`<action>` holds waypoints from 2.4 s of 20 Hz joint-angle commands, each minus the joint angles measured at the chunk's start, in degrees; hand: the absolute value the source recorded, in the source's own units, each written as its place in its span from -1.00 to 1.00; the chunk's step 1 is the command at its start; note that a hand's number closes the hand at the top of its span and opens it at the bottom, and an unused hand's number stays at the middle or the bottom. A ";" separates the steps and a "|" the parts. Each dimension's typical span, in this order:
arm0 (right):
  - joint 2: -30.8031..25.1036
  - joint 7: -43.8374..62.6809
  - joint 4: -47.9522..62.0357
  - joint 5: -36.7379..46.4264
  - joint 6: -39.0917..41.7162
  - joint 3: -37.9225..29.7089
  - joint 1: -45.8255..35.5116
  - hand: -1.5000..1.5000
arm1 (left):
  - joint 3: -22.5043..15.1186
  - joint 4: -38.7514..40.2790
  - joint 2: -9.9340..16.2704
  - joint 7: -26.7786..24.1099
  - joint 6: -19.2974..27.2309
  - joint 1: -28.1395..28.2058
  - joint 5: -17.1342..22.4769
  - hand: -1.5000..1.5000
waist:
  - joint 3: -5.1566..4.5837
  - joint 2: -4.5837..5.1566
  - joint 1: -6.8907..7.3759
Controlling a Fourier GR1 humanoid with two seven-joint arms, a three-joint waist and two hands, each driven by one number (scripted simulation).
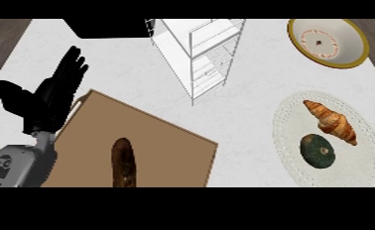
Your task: Pick the squash from the placemat and place it in the tiered shelf
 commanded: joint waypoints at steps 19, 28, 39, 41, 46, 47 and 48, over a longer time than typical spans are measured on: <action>-25.77 40.38 -36.59 34.28 2.07 14.66 10.91 -1.00 | 0.82 5.29 -2.52 -0.87 -2.69 -2.87 -1.00 0.00 | -0.16 0.23 1.65; -18.61 55.32 -38.21 48.92 4.69 31.91 5.67 -1.00 | 1.81 2.87 -3.04 0.25 -3.79 -1.70 -2.31 0.00 | -0.07 0.13 1.89; -12.54 55.57 -33.93 58.93 11.69 32.39 6.09 -1.00 | 6.60 3.36 -3.79 1.22 -6.16 -1.71 -3.94 0.00 | -0.03 -0.01 0.94; -11.66 55.69 -33.58 59.60 12.95 33.58 5.99 -1.00 | 8.71 6.66 -2.07 3.12 -9.13 -6.21 -2.04 0.00 | -0.04 0.05 0.79; -7.65 52.25 -28.19 63.50 15.17 31.55 4.04 -1.00 | 6.62 0.01 -6.19 2.45 -6.57 0.68 -6.25 0.00 | -0.02 -0.01 1.37; -6.83 54.14 -29.94 63.09 14.13 31.76 5.33 -1.00 | 8.48 -6.54 -2.20 5.46 -9.35 4.67 -3.39 0.00 | -0.01 -0.12 1.68; -4.99 55.85 -32.10 65.80 14.99 34.01 5.22 -1.00 | 6.91 6.90 -8.10 -1.65 -7.58 -2.86 -7.05 0.00 | -0.05 0.06 0.95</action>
